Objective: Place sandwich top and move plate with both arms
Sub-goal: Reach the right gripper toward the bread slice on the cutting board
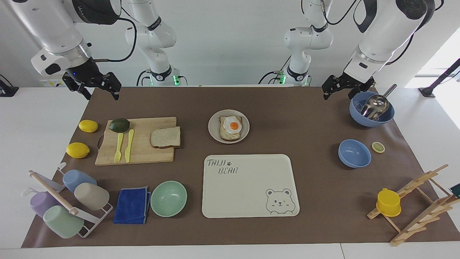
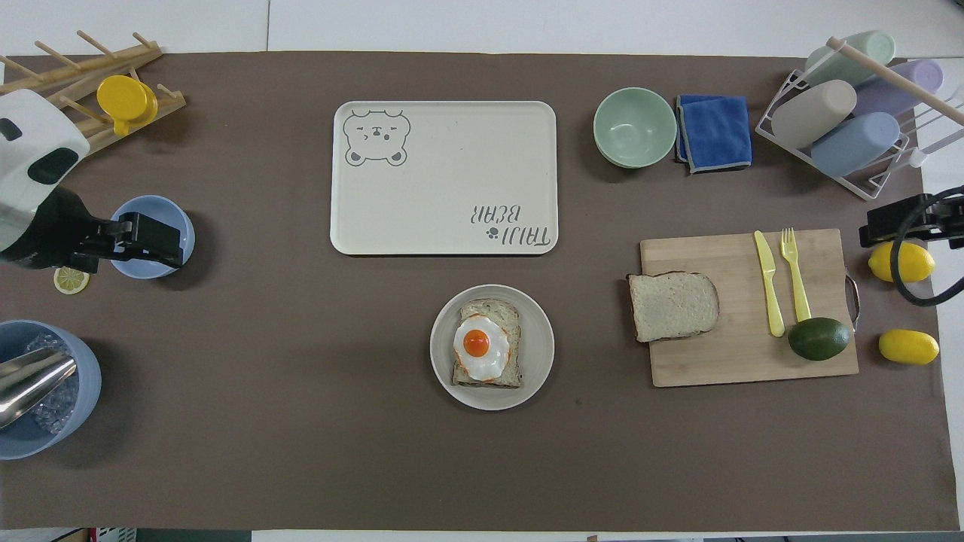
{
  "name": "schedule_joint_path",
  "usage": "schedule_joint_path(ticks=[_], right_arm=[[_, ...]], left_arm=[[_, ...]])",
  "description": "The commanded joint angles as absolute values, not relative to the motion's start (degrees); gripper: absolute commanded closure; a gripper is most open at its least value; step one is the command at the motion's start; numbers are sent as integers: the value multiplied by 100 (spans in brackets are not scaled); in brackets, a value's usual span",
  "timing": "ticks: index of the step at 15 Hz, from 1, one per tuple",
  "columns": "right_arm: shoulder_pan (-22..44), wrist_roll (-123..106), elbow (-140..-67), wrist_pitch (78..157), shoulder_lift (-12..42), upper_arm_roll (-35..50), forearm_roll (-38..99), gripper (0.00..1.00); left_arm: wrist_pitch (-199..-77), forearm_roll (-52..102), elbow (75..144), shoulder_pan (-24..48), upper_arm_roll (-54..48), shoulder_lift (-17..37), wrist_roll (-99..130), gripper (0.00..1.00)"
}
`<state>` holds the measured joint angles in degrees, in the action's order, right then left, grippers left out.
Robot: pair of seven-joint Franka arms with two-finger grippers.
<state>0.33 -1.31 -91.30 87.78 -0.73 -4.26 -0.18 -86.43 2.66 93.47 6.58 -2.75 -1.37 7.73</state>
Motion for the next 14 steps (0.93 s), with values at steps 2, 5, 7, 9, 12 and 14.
schedule_joint_path(ticks=[2,5,7,9,12,14], right_arm=[[-26,-79,-9035,8736,-9,-404,123,0],[-18,-70,-9035,8736,-18,-395,123,0],[-9,-62,-9079,8719,-53,-413,114,0],[9,-132,-9141,8579,-105,-396,140,0],[403,60,-9456,8788,-219,-334,80,0],[876,367,-9746,8946,-255,-325,-52,0]], left_arm=[[-8604,149,9396,659,-272,-220,765,0],[-8604,141,9396,650,-272,-220,765,0],[-8604,141,9396,659,-272,-220,765,0],[-8604,149,9396,659,-272,-220,765,0],[-8604,141,9396,659,-272,-220,765,0],[-8604,149,9396,659,-272,-220,765,0]])
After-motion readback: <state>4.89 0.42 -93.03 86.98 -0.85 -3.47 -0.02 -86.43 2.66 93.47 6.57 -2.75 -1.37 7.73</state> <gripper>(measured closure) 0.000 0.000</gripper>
